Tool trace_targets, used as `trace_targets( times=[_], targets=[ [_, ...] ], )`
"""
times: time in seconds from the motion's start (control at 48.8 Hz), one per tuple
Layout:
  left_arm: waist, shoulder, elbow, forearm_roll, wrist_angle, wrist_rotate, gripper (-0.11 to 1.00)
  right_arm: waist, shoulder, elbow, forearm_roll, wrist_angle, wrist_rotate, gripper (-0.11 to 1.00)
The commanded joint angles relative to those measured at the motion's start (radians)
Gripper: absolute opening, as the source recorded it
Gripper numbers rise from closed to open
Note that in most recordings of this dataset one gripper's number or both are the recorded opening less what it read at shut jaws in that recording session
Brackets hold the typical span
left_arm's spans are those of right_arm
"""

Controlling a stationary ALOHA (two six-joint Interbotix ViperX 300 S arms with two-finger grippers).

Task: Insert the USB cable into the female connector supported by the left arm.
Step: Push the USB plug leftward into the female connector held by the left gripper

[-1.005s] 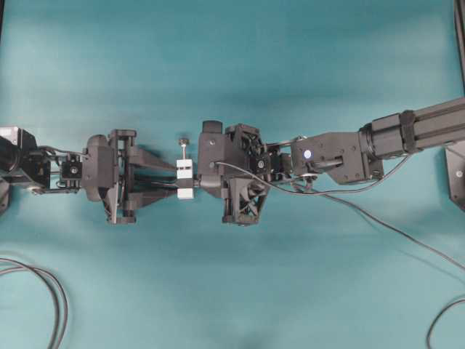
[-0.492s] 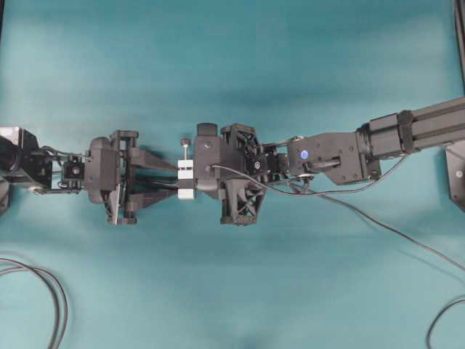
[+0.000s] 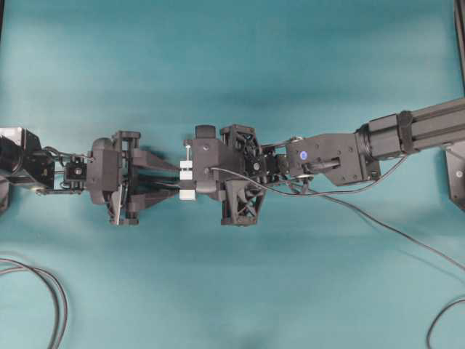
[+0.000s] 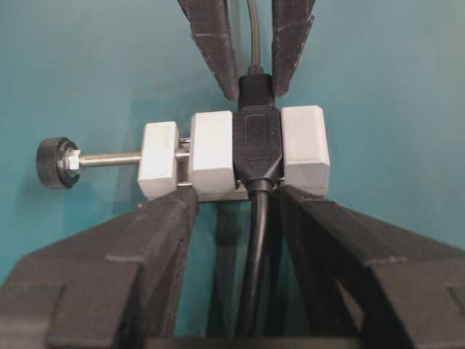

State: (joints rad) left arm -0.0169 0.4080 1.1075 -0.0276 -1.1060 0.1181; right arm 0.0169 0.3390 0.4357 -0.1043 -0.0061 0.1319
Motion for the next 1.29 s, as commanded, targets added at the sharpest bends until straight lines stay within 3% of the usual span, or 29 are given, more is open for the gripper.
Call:
trace_targets(
  times=[0.0, 1.272],
  targets=[
    [0.017, 0.018, -0.071, -0.003, 0.017, 0.031, 0.54, -0.005, -0.018, -0.048, -0.003, -0.012, -0.002, 0.20],
    [0.026, 0.018, -0.166, -0.003, 0.091, 0.049, 0.54, -0.009, -0.009, -0.071, -0.003, 0.005, -0.002, 0.20]
  ],
)
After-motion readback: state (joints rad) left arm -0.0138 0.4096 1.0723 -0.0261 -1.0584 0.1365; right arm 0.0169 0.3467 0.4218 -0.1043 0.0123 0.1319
